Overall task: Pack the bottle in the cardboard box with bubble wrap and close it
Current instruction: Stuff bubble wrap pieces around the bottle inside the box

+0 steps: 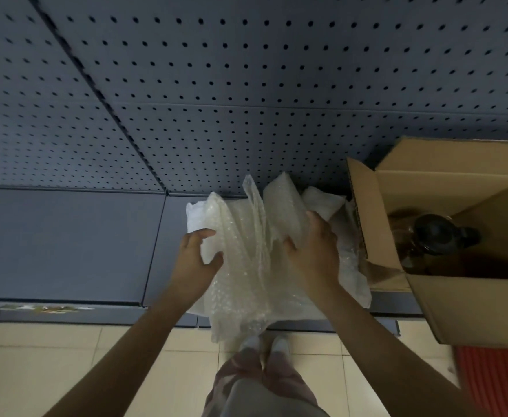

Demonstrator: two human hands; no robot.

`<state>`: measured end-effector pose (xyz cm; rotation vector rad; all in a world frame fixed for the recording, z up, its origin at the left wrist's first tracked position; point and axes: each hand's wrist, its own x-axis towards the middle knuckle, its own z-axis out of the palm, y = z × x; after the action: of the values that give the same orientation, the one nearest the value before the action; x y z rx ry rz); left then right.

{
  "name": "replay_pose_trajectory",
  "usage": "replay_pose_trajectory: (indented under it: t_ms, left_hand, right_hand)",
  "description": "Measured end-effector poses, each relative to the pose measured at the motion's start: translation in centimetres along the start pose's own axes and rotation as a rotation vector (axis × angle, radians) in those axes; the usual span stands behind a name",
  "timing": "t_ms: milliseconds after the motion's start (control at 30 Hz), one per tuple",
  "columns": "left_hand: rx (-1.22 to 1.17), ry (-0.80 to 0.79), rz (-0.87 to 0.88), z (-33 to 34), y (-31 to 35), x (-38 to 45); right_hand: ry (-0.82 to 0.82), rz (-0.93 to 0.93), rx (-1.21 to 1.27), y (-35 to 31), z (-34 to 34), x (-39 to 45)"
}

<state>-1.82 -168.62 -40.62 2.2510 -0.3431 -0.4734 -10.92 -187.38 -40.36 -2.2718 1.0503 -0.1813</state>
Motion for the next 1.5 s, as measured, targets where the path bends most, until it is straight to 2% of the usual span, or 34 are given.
replay_pose_trajectory:
  t_ms: [100,233,400,500,567,633,733,800,867,967,1100,1300,1400,1500]
  left_hand:
    - [-0.006,-0.016,0.085,0.7,0.7,-0.5]
    - [0.007,-0.041,0.147,1.1,0.8,-1.0]
    - [0.004,-0.064,0.152,0.7,1.0,-1.1]
    - [-0.024,-0.066,0.153,0.2,1.5,-0.9]
    - [-0.098,-0.077,0.104,-0.4,2.0,-0.7]
    - [-0.292,-0.129,-0.019,-1.4,3.1,-0.4]
    - [-0.653,-0.289,-0.273,-2.7,5.3,-0.3]
    - [-0.784,-0.372,-0.362,-3.1,6.2,-0.1]
    - [-0.848,-0.439,-0.396,-3.3,6.5,0.3]
    - [-0.840,-0.493,-0.309,-3.6,7.5,0.1]
    - [-0.797,-0.390,-0.174,-4.5,8.9,-0.3]
    - [-0.794,-0.275,-0.139,-6.3,9.9,-0.6]
    - [-0.792,-0.322,-0.098,-7.2,10.2,-0.9]
    - [-0.754,-0.251,-0.028,-7.8,10.0,-0.9]
  right_hand:
    - [-0.138,0.157,-0.092,0.9,0.7,1.4]
    - [-0.249,0.189,-0.187,1.9,0.5,2.0]
    - [-0.290,0.207,-0.025,1.0,-0.7,1.5]
    - [-0.246,0.165,0.072,-0.3,-2.1,0.4]
    - [-0.180,0.084,0.087,-1.0,-3.4,-0.5]
    - [-0.138,0.025,0.140,-1.9,-5.3,-1.6]
    - [-0.174,-0.053,0.407,-3.7,-9.0,-3.5]
    - [-0.204,-0.081,0.569,-4.4,-11.1,-4.4]
    - [-0.164,-0.092,0.624,-4.4,-12.4,-4.7]
    - [-0.047,-0.089,0.520,-4.2,-13.8,-4.8]
    - [0.202,-0.144,0.330,-3.1,-15.7,-4.5]
    - [0.527,-0.160,0.094,-2.2,-18.8,-4.1]
    - [0.567,-0.148,0.135,-2.1,-20.2,-3.4]
    - [0.491,-0.042,0.407,-2.2,-20.9,-2.8]
